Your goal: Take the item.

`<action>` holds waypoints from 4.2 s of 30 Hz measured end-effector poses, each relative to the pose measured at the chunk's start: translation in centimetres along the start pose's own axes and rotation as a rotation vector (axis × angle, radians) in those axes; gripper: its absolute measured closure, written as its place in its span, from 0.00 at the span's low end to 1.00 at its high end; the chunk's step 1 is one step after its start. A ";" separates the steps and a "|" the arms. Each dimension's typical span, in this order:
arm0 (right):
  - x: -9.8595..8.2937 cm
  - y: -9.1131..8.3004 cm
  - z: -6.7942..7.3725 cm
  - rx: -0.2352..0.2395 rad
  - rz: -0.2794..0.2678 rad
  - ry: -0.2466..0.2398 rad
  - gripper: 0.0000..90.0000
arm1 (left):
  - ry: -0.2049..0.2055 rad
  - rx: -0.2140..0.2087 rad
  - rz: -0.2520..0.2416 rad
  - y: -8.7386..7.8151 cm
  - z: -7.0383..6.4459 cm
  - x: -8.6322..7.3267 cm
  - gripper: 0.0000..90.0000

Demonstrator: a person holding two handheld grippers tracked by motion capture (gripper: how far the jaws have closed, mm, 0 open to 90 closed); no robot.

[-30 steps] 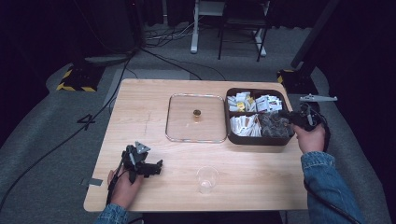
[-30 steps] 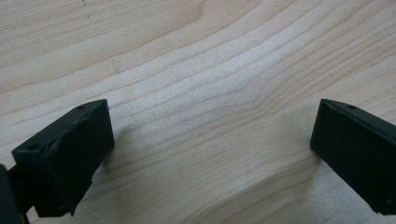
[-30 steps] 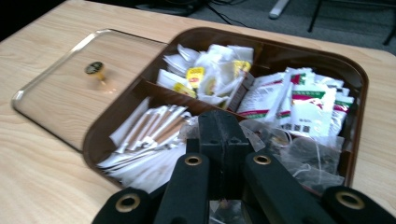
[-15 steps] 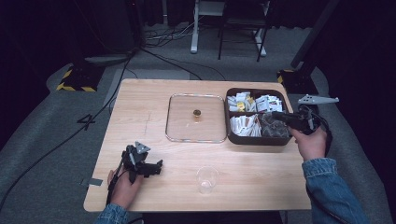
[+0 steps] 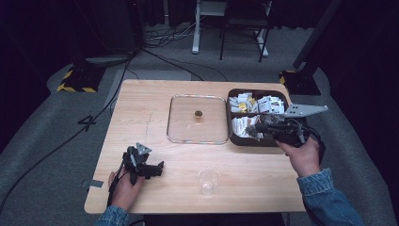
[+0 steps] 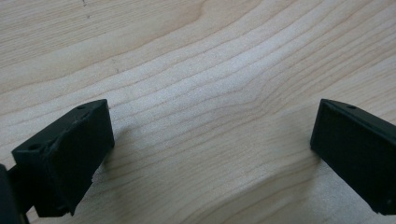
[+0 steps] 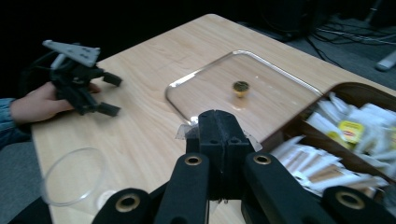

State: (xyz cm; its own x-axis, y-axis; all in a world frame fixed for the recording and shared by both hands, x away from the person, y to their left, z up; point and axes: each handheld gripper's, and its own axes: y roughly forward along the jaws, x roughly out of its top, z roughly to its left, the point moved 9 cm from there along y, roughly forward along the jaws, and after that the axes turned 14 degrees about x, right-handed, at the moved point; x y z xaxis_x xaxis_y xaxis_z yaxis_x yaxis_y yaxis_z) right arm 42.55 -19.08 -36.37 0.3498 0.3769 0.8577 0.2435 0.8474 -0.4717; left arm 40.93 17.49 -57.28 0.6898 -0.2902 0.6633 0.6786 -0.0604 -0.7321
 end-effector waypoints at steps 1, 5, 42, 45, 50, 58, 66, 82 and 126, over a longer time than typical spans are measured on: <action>0.1 0.2 0.5 0.012 0.000 -0.008 1.00 | 0.000 0.000 0.000 0.0 0.0 0.0 0.00; 0.3 1.1 2.4 0.055 0.003 -0.035 1.00 | 0.000 0.000 0.000 0.0 0.0 0.0 0.00; -2.0 8.2 10.5 0.268 0.076 -0.094 1.00 | 0.009 -0.007 -0.003 0.2 0.0 0.2 0.00; -2.4 8.7 10.4 0.271 0.088 -0.089 1.00 | 0.008 -0.008 -0.002 0.2 0.0 0.2 0.00; -3.4 9.7 10.4 0.282 0.105 -0.071 1.00 | 0.008 -0.009 -0.002 0.2 0.0 0.2 0.00; -4.5 10.7 10.3 0.305 0.120 -0.041 1.00 | 0.008 -0.008 -0.002 0.2 0.0 0.2 0.00; -4.9 11.0 10.6 0.318 0.129 -0.037 1.00 | 0.009 -0.007 -0.003 0.2 0.0 0.2 0.00; -6.0 11.6 10.5 0.329 0.143 -0.007 0.91 | 0.010 -0.008 -0.003 0.2 0.0 0.3 0.00; -6.4 3.2 1.8 -0.077 0.033 0.043 0.13 | 0.013 -0.006 -0.003 0.2 0.1 0.2 0.00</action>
State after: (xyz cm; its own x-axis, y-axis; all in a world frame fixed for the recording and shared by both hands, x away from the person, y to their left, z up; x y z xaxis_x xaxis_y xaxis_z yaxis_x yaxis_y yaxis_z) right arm 39.45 -18.13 -42.99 0.3972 0.3859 0.8327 0.2996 0.8031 -0.5151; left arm 41.24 17.48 -57.28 0.6844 -0.3019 0.6637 0.6793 -0.0668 -0.7308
